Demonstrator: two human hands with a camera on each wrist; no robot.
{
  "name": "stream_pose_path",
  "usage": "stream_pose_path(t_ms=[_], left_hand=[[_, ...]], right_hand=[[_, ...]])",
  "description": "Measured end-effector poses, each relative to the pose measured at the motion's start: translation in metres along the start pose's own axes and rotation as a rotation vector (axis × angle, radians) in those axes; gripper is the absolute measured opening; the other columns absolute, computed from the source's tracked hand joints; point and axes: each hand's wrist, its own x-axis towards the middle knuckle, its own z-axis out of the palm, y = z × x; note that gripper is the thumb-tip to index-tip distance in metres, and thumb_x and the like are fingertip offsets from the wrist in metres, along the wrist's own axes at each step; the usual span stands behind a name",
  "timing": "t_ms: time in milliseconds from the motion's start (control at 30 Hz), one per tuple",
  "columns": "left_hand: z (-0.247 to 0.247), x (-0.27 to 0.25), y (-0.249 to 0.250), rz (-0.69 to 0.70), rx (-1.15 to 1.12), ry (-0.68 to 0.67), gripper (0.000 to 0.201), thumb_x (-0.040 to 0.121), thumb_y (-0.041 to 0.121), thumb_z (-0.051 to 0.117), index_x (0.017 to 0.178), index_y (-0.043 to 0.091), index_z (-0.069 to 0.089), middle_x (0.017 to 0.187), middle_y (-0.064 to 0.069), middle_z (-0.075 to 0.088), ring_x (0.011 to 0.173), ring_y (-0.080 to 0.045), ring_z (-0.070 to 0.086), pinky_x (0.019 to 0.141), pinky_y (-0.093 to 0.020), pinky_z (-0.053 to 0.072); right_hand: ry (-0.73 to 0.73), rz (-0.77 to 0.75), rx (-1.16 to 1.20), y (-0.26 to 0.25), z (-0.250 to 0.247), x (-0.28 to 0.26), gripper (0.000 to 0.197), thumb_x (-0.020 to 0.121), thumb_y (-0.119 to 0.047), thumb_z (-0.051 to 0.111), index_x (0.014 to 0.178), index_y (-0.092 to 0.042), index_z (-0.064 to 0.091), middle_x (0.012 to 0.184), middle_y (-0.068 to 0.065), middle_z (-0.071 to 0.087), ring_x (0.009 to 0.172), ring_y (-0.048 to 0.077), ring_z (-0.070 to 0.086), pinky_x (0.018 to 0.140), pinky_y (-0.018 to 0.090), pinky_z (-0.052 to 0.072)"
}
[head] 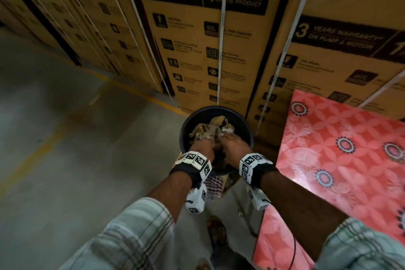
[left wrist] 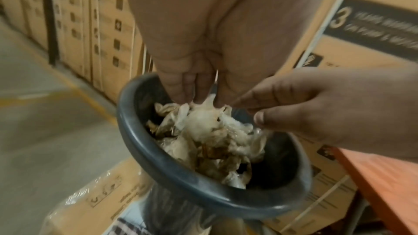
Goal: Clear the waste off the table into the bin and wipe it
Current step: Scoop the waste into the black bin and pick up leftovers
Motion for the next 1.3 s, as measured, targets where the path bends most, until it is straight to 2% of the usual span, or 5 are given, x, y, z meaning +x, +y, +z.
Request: stream_pose_path(t_ms=[167, 500, 733, 1000, 1300], left_hand=[[-0.014, -0.044, 0.019, 0.19, 0.009, 0.161, 0.026, 0.096, 0.014, 0.046, 0.113, 0.011, 0.066, 0.109, -0.014, 0.067, 0.099, -0.036, 0.063, 0.083, -0.044, 0.053], [0.023, -0.099, 0.111, 0.488, 0.112, 0.263, 0.047, 0.096, 0.015, 0.045, 0.142, 0.004, 0.044, 0.151, -0.015, 0.04, 0.14, -0.027, 0.036, 0.116, -0.035, 0.026], [0.078, -0.123, 0.217, 0.639, 0.141, 0.147, 0.048, 0.094, 0.02, 0.046, 0.142, 0.019, 0.046, 0.138, -0.01, 0.057, 0.125, -0.029, 0.053, 0.103, -0.04, 0.044], [0.164, -0.115, 0.342, 0.637, 0.085, 0.082, 0.039, 0.094, 0.02, 0.047, 0.131, 0.016, 0.057, 0.13, -0.008, 0.063, 0.12, -0.027, 0.058, 0.1, -0.037, 0.046], [0.253, -0.1, 0.467, 0.521, 0.056, 0.009, 0.031, 0.096, 0.016, 0.045, 0.121, 0.023, 0.062, 0.113, -0.004, 0.065, 0.085, -0.029, 0.066, 0.072, -0.034, 0.055]], right_hand=[[0.118, 0.002, -0.027, -0.001, -0.017, -0.046, 0.061, 0.086, -0.011, 0.055, 0.143, -0.018, 0.037, 0.153, 0.006, 0.03, 0.139, 0.028, 0.028, 0.11, 0.044, 0.033], [0.467, 0.099, -0.057, 0.041, -0.051, -0.18, 0.052, 0.081, -0.009, 0.057, 0.132, -0.01, 0.05, 0.139, 0.017, 0.046, 0.128, 0.038, 0.042, 0.101, 0.05, 0.041], [0.577, 0.283, -0.048, 0.128, -0.065, -0.284, 0.036, 0.08, -0.004, 0.059, 0.115, -0.008, 0.063, 0.107, 0.016, 0.061, 0.104, 0.04, 0.054, 0.075, 0.047, 0.052], [0.583, 0.404, -0.062, 0.271, -0.068, -0.377, 0.023, 0.072, -0.003, 0.065, 0.094, -0.007, 0.071, 0.099, 0.019, 0.064, 0.088, 0.04, 0.061, 0.069, 0.045, 0.054], [0.479, 0.506, 0.126, 0.408, -0.068, -0.431, 0.036, 0.085, -0.018, 0.057, 0.121, -0.016, 0.059, 0.112, 0.013, 0.057, 0.104, 0.034, 0.052, 0.079, 0.039, 0.051]])
